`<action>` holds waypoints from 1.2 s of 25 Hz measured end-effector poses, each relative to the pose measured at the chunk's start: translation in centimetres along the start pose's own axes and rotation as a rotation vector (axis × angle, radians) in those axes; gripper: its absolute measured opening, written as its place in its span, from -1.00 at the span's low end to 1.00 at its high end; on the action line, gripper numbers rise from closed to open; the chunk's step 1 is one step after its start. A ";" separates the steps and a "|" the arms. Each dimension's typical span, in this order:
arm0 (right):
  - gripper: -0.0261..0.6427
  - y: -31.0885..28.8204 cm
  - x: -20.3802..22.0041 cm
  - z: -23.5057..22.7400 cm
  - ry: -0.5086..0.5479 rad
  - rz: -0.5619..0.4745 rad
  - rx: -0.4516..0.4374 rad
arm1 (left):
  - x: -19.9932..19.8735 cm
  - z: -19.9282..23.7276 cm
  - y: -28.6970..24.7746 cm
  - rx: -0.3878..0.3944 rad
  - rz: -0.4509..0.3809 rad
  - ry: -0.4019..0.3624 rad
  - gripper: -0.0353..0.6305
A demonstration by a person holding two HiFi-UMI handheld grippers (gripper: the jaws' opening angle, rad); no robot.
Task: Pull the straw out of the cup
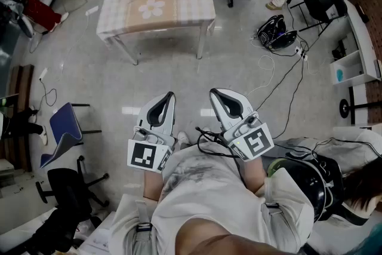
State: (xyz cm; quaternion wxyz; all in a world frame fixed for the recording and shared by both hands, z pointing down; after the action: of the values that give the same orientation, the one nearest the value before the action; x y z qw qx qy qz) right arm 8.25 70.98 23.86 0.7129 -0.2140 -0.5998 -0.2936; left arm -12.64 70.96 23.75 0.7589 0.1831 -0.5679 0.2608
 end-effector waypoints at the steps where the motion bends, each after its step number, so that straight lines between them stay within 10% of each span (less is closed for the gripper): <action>1: -0.90 0.2 0.0 0.0 -0.004 0.001 0.003 | 0.1 -0.2 0.0 -0.001 0.001 0.002 -0.88; 16: -0.89 2.1 1.5 -4.4 -0.008 0.017 -0.012 | 1.9 -3.3 -3.6 -0.050 0.028 0.016 -0.88; 30: -0.89 -4.8 3.7 -8.7 -0.017 0.051 0.007 | 1.2 2.9 -9.9 -0.013 0.043 0.032 -0.88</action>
State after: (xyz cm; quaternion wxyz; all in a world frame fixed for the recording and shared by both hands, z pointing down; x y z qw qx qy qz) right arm 11.74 61.14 25.64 0.7159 -0.2294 -0.6011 -0.2713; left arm -8.59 61.59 25.87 0.7634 0.1618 -0.5610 0.2762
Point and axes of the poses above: the fingertips, and each gripper's own axes: y backward along the fingers, z to its left, x out of its underside, the point moved 9 cm from there along y, backward along the fingers, and after that the axes turned 13 degrees about y, right-handed, at the moved point
